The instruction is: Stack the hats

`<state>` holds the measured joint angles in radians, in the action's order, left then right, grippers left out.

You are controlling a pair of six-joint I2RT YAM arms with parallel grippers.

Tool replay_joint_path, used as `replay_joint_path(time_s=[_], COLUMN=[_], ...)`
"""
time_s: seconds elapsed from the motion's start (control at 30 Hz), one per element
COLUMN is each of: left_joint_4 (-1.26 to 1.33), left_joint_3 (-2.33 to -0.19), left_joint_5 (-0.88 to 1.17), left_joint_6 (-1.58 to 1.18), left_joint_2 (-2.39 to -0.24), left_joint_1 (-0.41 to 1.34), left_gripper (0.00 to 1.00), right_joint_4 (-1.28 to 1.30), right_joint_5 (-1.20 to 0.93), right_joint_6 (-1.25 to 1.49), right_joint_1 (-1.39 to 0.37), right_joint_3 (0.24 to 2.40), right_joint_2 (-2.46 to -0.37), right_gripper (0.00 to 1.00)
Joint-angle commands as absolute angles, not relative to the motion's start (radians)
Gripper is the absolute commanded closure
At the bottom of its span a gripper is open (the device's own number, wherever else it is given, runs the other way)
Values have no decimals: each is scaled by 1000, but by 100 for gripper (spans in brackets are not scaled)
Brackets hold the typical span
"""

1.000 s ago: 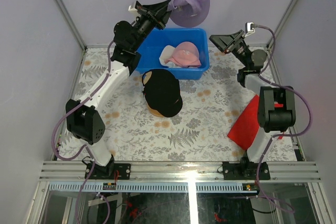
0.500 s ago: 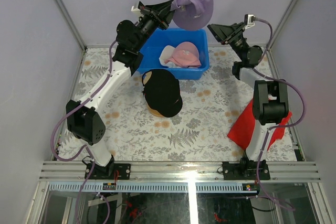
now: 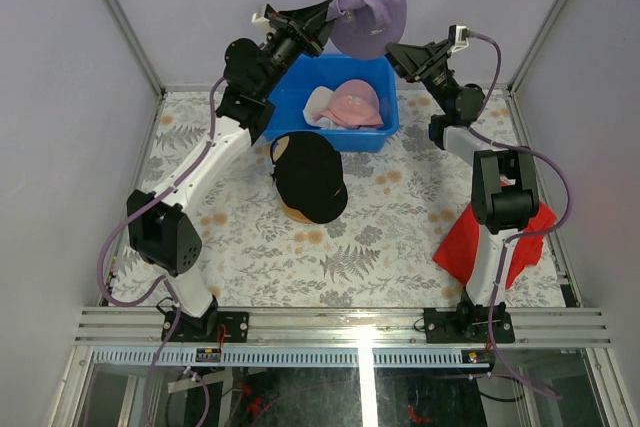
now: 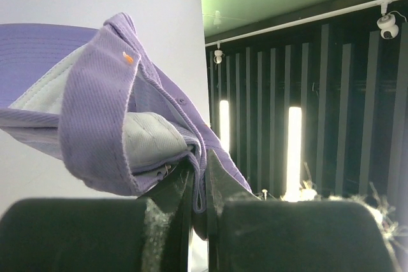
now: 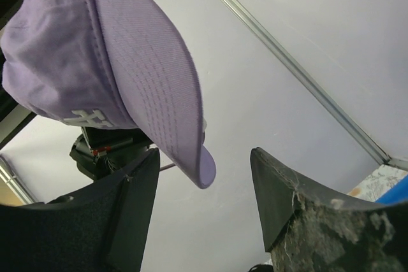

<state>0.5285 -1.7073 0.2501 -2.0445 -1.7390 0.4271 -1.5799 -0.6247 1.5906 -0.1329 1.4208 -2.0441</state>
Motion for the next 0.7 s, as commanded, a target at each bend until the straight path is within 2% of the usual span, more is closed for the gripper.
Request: replay_joint_path(time_s=[0.0, 0.27, 0.33, 0.67], left_joint_4=[580, 592, 594, 596], left_joint_3=[-1720, -1701, -1703, -1726], left_joint_5=[212, 186, 182, 166], left_joint_6=[-2303, -2303, -2303, -2299], left_joint_2=[-1738, -1739, -1739, -1750], left_joint_1=[441, 455, 457, 457], left_gripper=[100, 100, 100, 100], right_joint_4=[-1694, -1683, -1682, -1695], right_joint_5=[-583, -571, -570, -575], right_joint_6=[1601, 1614, 1616, 1620], right_joint_1=[-152, -189, -194, -197], right_joint_3=[1488, 1533, 1532, 1484], right_joint_2=[-2033, -2053, -2052, -2031], right_gripper=[36, 39, 43, 46])
